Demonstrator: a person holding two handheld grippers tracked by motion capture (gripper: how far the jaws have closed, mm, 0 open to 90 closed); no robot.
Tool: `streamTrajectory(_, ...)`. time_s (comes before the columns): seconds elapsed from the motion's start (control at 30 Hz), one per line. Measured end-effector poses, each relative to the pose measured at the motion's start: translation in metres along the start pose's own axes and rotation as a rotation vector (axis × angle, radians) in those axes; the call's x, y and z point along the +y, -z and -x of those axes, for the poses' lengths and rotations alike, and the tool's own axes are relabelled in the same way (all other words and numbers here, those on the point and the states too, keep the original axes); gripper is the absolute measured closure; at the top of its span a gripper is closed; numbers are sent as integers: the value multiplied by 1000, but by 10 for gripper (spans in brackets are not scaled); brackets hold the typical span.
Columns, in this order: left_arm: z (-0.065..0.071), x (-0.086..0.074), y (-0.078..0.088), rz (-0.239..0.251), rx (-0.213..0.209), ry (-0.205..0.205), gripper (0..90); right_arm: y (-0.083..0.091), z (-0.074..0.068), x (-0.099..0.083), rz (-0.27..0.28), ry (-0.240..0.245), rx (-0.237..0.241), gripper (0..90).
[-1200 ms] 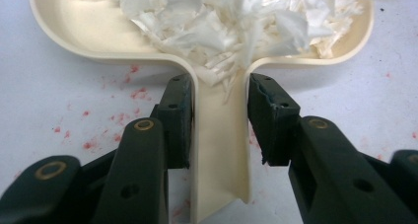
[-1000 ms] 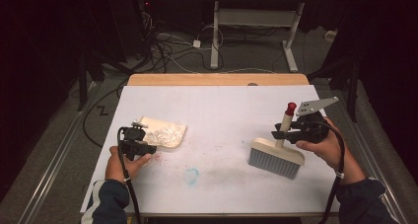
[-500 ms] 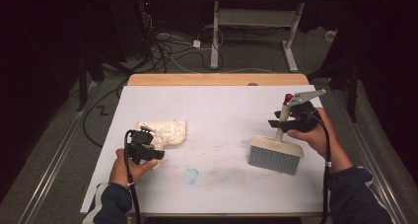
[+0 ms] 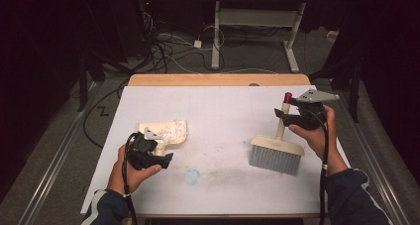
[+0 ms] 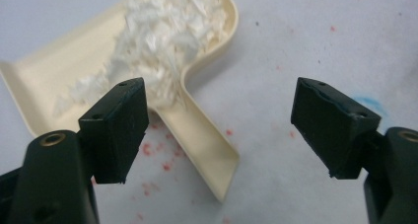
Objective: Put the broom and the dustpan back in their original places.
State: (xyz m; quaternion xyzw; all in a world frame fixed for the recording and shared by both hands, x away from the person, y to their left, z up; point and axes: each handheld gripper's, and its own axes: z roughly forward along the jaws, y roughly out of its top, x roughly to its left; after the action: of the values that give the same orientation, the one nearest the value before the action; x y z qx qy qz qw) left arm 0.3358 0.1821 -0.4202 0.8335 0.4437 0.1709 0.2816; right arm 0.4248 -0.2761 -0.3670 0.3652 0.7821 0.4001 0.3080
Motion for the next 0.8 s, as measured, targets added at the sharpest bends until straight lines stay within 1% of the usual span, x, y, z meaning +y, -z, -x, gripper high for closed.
streamTrajectory(0.07,1,-1,-1,44,-5,-26,210,2,0,1,19,-5,-21,281)
streamTrajectory(0.1,2,-2,-1,65,3,-46,210,2,0,1,24,1,-31,277)
streamTrajectory(0.17,3,-3,-3,94,2,-73,212,3,1,3,45,0,-59,279)
streamTrajectory(0.2,4,-4,-3,114,16,-86,211,3,1,4,53,-3,-67,282)
streamTrajectory(0.27,4,-4,-3,138,8,-99,211,4,0,4,58,-7,-63,285)
streamTrajectory(0.33,4,-4,-3,161,21,-104,201,3,-2,3,58,-3,-49,284)
streamTrajectory(0.4,4,-4,-3,183,29,-109,200,2,-4,3,55,10,-44,283)
streamTrajectory(0.47,4,-4,-2,208,26,-119,199,2,-6,2,67,7,-42,281)
streamTrajectory(0.53,4,-4,-2,220,38,-126,186,1,-9,1,75,6,-37,279)
streamTrajectory(0.57,5,-4,-2,222,44,-127,185,1,-10,0,73,13,-35,275)
streamTrajectory(0.63,6,-4,-3,236,54,-134,179,1,-14,-1,71,9,-38,258)
streamTrajectory(0.7,7,-5,-2,243,54,-148,179,3,-16,-1,79,4,-25,244)
streamTrajectory(0.8,10,-6,-1,263,71,-169,179,8,-20,-2,111,13,-46,246)
